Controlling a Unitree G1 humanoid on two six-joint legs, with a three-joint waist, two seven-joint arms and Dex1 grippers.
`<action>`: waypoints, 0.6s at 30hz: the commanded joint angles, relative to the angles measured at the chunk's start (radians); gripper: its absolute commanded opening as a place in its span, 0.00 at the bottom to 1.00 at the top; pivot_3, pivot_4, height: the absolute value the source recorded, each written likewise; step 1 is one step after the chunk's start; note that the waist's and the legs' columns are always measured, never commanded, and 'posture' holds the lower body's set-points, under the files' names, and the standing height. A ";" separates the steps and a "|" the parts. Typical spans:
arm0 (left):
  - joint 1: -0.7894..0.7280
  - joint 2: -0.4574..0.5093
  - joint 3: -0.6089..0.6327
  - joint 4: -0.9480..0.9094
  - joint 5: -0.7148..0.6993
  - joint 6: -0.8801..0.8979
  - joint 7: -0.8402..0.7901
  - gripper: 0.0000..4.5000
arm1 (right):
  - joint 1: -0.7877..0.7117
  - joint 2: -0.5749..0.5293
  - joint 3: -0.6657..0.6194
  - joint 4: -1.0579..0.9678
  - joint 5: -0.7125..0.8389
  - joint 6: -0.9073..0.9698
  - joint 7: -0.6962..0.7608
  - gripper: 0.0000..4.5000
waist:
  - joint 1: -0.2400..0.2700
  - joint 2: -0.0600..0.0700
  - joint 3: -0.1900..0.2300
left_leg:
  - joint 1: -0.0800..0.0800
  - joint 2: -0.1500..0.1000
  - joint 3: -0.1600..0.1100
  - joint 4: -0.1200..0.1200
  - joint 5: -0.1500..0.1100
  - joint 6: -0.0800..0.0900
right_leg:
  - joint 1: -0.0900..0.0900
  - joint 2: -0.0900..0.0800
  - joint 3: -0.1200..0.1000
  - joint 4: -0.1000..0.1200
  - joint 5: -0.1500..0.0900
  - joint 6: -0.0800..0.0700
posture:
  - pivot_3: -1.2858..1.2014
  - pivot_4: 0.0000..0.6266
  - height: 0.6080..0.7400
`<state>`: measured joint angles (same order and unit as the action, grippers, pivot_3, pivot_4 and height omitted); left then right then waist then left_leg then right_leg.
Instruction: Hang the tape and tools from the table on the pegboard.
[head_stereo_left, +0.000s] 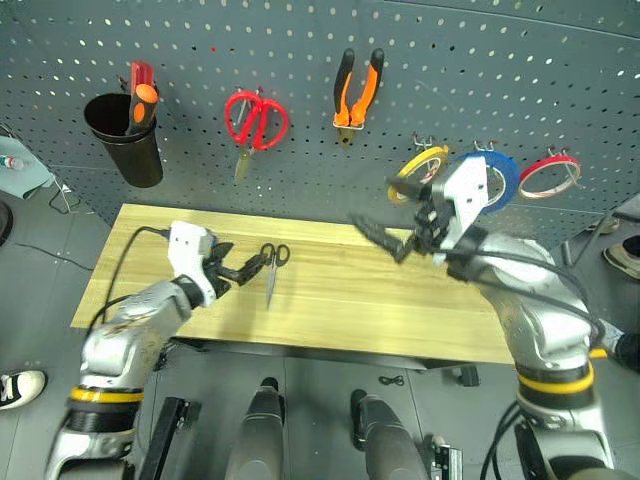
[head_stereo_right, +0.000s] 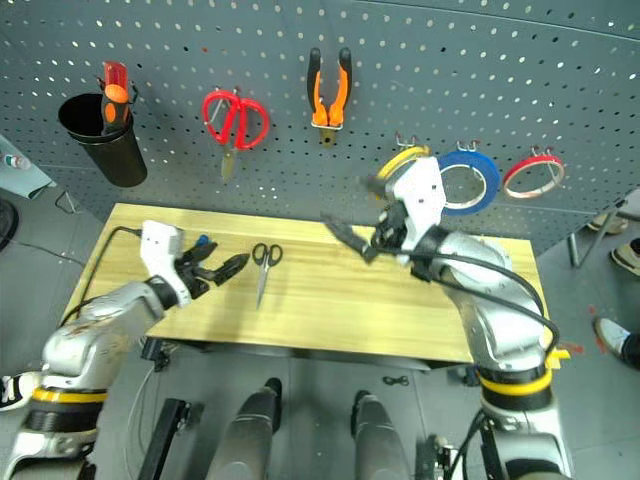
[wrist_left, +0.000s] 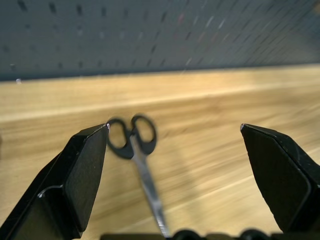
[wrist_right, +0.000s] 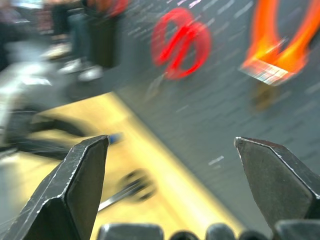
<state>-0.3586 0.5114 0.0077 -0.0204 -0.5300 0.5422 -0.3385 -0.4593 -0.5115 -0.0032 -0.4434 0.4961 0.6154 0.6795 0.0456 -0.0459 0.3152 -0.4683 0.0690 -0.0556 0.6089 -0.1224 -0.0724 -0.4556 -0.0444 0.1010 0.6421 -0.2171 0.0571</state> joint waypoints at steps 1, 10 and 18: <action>-0.073 -0.079 -0.065 0.124 0.164 -0.042 0.103 1.00 | 0.060 -0.043 0.025 -0.044 0.067 -0.001 0.117 0.99 | -0.005 0.000 -0.006 | 0.000 0.000 0.000 0.000 0.000 0.000 | 0.000 0.000 0.000 0.000 0.000 0.000 | 0.54 0.39 1.00; -0.155 -0.237 -0.108 0.285 0.357 0.082 0.282 1.00 | 0.069 -0.034 0.090 0.052 -0.004 -0.111 0.188 0.99 | -0.056 0.000 -0.007 | 0.002 0.000 -0.001 0.002 0.002 0.003 | 0.000 0.001 0.000 0.006 -0.001 0.002 | 0.52 0.47 1.00; -0.149 -0.299 -0.071 0.254 0.424 0.195 0.361 1.00 | 0.087 -0.013 0.090 0.040 -0.015 -0.120 0.168 0.99 | -0.064 0.000 -0.007 | 0.002 0.000 -0.001 0.003 0.003 0.004 | 0.000 0.000 0.000 0.006 -0.001 0.006 | 0.51 0.50 1.00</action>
<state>-0.5162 0.2213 -0.0797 0.2785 -0.1195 0.7069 0.0042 -0.3799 -0.5271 0.1034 -0.3669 0.4752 0.5176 0.8543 -0.0181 -0.0456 0.3084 -0.4665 0.0685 -0.0566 0.6119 -0.1195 -0.0680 -0.4552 -0.0440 0.1011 0.6484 -0.2185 0.0627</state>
